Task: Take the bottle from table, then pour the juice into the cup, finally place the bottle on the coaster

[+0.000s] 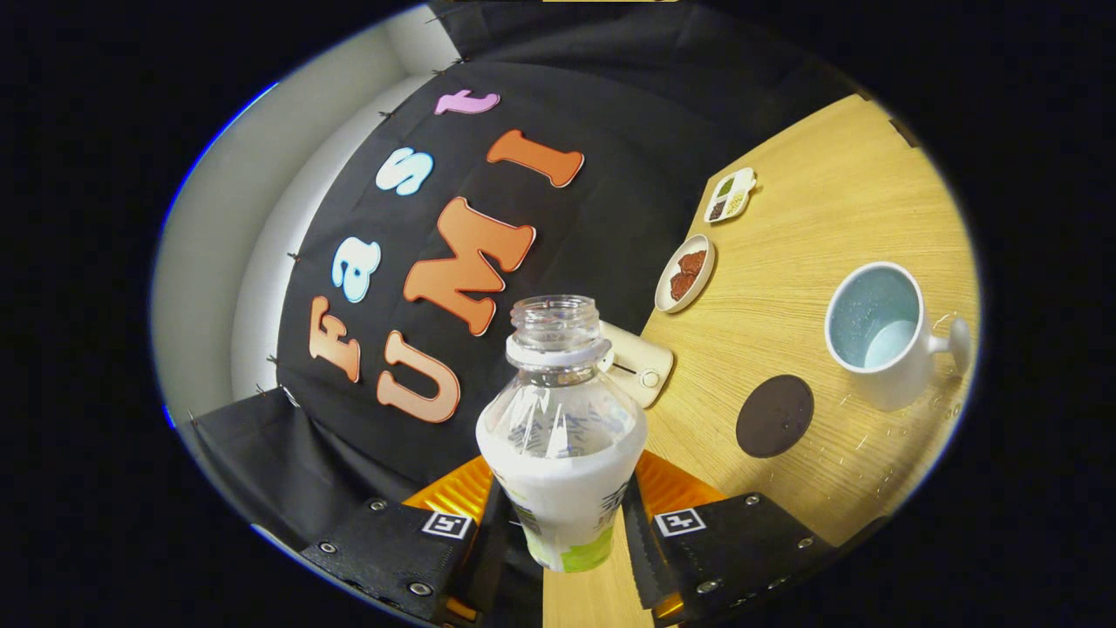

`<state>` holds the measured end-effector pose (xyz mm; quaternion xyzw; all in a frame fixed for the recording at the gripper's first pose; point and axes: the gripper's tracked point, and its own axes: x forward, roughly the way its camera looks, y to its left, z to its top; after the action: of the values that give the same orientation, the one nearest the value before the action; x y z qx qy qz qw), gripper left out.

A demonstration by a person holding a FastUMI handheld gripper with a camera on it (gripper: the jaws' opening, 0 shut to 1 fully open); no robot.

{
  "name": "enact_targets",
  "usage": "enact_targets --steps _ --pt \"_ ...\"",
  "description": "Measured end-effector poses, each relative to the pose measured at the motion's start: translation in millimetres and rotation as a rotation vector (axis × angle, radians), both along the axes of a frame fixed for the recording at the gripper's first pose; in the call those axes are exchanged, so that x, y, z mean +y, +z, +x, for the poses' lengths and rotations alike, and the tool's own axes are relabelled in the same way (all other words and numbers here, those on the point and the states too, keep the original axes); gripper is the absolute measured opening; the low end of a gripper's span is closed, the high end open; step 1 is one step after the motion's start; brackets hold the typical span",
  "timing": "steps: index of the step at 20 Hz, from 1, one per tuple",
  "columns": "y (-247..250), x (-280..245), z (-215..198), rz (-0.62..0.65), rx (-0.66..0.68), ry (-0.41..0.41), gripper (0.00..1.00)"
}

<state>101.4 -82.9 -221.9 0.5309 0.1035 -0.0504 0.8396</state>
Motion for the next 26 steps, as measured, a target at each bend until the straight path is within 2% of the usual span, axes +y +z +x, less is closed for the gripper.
enact_targets --steps 12,26 --pt "6.0 -13.7 1.0 0.333 -0.012 -0.108 0.61" --pt "13.4 -22.2 2.9 0.467 -0.004 -0.163 0.61"
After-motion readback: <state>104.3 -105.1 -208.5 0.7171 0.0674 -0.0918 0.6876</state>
